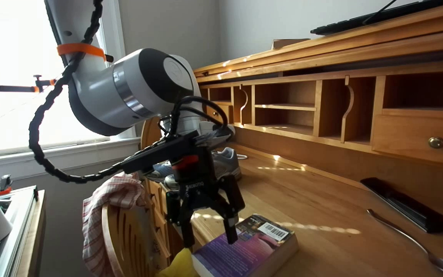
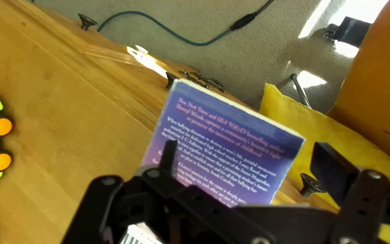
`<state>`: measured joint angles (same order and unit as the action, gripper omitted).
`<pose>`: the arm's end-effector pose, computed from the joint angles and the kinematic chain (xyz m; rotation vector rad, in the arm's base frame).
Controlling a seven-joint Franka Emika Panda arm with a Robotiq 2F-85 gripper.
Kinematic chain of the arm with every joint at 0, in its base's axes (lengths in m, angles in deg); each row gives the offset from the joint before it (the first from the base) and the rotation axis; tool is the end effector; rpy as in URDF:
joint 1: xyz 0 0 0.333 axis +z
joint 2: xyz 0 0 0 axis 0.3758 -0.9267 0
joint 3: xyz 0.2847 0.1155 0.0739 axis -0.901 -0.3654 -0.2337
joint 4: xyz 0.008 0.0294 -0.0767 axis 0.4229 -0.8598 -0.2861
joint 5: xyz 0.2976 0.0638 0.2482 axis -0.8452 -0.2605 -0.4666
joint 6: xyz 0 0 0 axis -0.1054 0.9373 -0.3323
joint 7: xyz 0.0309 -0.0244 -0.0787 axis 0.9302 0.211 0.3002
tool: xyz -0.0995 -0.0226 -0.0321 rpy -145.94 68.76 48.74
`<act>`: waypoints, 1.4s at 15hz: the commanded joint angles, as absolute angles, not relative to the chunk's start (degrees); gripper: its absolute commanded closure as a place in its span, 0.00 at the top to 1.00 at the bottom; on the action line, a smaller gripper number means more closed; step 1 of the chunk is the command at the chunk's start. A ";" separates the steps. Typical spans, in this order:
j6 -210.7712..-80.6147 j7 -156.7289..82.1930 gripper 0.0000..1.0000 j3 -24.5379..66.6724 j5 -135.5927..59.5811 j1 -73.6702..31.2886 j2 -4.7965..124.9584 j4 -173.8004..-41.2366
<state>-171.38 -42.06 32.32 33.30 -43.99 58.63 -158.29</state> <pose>0.3672 -0.2328 0.1540 2.6176 0.5975 -0.2174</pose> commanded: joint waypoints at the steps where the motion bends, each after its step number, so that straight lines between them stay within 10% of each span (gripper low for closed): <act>1: -169.71 -43.80 1.00 31.77 31.70 -43.26 60.76 -161.15; 21: -155.79 -71.22 1.00 30.16 36.26 -33.61 55.40 -157.59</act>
<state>-157.96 -67.60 30.27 34.44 -34.81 57.89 -158.96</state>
